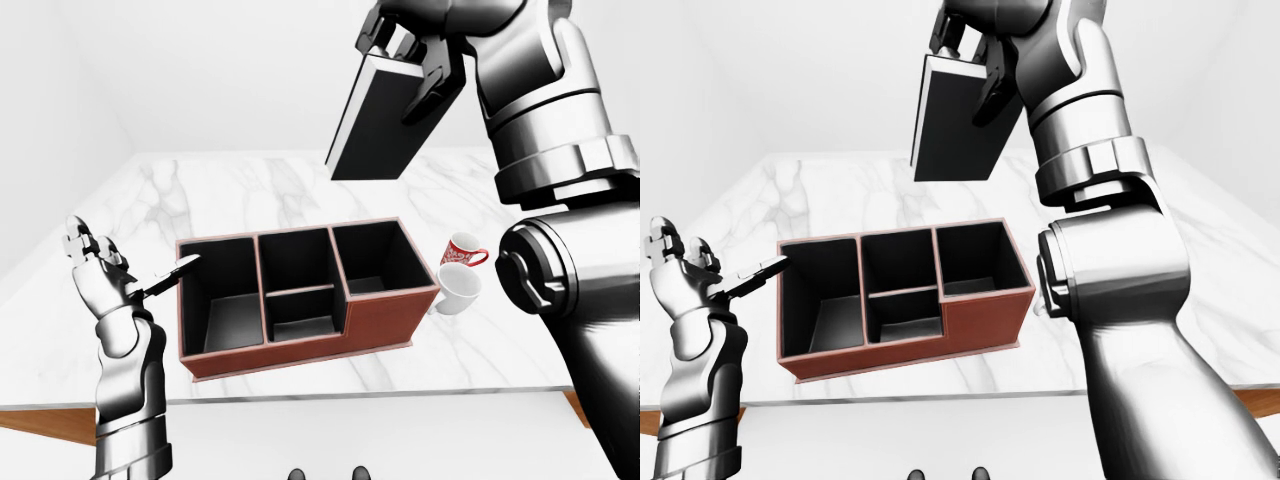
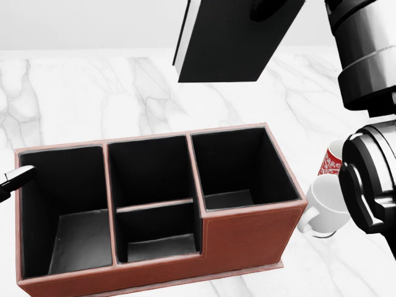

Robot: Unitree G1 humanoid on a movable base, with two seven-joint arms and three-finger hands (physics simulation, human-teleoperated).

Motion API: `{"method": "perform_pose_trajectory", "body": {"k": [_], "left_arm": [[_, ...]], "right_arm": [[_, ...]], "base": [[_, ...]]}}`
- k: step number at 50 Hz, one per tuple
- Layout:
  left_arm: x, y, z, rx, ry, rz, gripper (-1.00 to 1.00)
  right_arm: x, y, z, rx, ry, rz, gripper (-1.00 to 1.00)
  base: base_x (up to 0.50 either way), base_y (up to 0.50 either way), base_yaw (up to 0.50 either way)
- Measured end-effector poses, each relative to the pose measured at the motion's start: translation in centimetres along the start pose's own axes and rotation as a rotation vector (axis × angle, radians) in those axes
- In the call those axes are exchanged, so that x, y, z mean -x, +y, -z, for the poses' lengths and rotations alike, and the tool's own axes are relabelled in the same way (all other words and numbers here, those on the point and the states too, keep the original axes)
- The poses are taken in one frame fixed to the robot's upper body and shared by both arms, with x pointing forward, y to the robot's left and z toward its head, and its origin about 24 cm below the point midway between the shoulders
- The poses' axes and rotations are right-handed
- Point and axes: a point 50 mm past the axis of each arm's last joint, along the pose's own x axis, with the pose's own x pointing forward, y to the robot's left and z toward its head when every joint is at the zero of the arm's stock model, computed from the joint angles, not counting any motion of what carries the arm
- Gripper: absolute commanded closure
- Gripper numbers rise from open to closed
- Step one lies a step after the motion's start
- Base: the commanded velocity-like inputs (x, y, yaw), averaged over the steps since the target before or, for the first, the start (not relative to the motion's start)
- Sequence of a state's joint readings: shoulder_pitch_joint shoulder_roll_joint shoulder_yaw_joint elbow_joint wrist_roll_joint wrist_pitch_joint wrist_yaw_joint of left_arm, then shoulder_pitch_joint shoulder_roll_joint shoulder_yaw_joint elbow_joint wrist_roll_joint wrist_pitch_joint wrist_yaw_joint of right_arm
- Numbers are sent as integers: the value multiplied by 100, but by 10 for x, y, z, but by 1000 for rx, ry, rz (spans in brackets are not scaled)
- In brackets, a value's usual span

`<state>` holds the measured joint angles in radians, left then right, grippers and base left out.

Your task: Pick up the book and place it in the right compartment of the caddy.

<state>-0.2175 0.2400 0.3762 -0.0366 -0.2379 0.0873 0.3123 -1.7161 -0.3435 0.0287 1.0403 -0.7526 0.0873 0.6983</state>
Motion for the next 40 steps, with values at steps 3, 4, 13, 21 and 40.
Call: {"method": "perform_pose_trajectory", "body": {"k": [3, 4, 13, 21, 40], "left_arm": [[0, 0, 0, 0, 0, 0, -100], [0, 0, 0, 0, 0, 0, -100], [0, 0, 1, -1, 3, 1, -100], [0, 0, 1, -2, 5, 1, -100], [1, 0, 3, -5, 12, 1, -100]], "right_arm": [[-3, 7, 6, 8, 26, -18, 100], [-4, 10, 8, 10, 35, -26, 100], [-13, 32, 24, 7, 93, -92, 100], [-18, 49, 33, -4, 117, -139, 100], [-23, 79, 50, 17, 164, -201, 100]], "base": [[0, 0, 0], [0, 0, 0], [0, 0, 0], [0, 0, 0], [0, 0, 0]]}}
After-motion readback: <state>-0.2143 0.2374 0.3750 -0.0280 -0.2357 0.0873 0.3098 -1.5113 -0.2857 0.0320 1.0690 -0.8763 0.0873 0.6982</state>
